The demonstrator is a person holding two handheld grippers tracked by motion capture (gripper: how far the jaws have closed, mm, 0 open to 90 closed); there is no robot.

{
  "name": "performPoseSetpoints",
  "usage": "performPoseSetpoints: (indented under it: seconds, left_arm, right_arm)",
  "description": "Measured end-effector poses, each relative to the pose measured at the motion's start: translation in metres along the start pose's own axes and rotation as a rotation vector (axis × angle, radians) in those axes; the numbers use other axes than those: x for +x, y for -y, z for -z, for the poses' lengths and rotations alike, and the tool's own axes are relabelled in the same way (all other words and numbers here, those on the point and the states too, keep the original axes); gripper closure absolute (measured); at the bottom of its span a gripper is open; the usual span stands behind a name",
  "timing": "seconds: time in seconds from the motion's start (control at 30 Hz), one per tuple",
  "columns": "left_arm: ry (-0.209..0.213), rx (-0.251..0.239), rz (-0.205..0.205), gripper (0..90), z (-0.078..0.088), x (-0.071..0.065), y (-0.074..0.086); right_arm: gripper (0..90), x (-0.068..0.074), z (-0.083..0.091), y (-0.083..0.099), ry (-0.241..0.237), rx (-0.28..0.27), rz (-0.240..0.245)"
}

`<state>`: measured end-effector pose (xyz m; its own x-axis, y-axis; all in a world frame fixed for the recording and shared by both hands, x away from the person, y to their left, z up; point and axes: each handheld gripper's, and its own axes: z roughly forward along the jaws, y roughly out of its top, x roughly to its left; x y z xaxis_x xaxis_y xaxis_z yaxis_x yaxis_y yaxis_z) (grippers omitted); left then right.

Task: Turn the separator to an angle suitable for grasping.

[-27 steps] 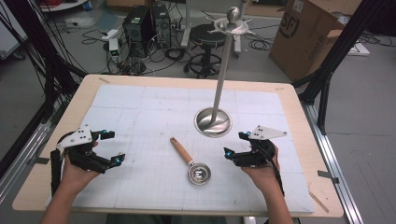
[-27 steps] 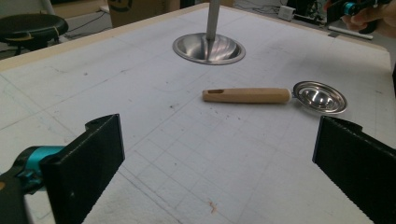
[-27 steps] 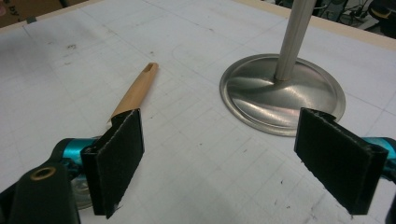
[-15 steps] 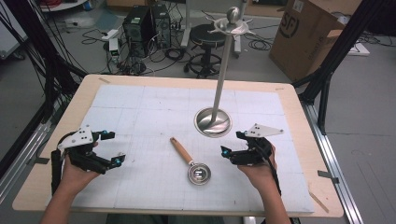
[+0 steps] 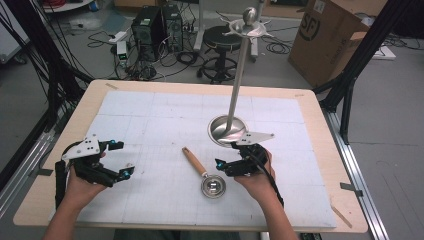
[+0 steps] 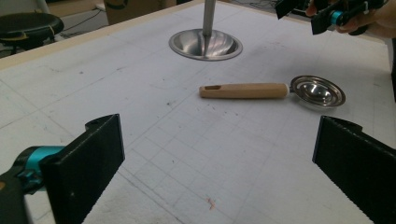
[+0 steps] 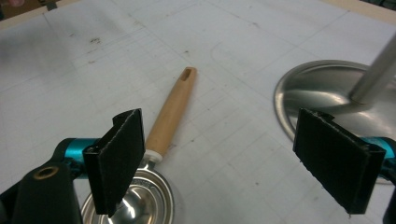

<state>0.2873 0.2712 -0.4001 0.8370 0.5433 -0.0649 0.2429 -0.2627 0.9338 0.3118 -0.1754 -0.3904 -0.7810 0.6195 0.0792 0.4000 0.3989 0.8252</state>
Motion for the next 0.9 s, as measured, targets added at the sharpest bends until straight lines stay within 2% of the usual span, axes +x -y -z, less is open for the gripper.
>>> performPoseSetpoints:
  seconds: [0.37, 0.57, 0.9]
  left_arm:
    - [-0.003, -0.001, 0.001, 2.7, -0.001, 0.000, 0.000]
    - [0.001, 0.002, 0.003, 2.8, -0.002, -0.001, 0.000]
    - [-0.001, 0.003, 0.003, 2.8, -0.002, -0.001, 0.000]
  right_arm:
    - [16.1, 0.013, -0.019, -0.008, -0.032, 0.031, 0.007]
    - [16.9, 0.020, -0.031, -0.010, -0.042, 0.073, 0.025]
    - [25.8, 0.029, -0.049, -0.010, -0.070, 0.142, 0.046]
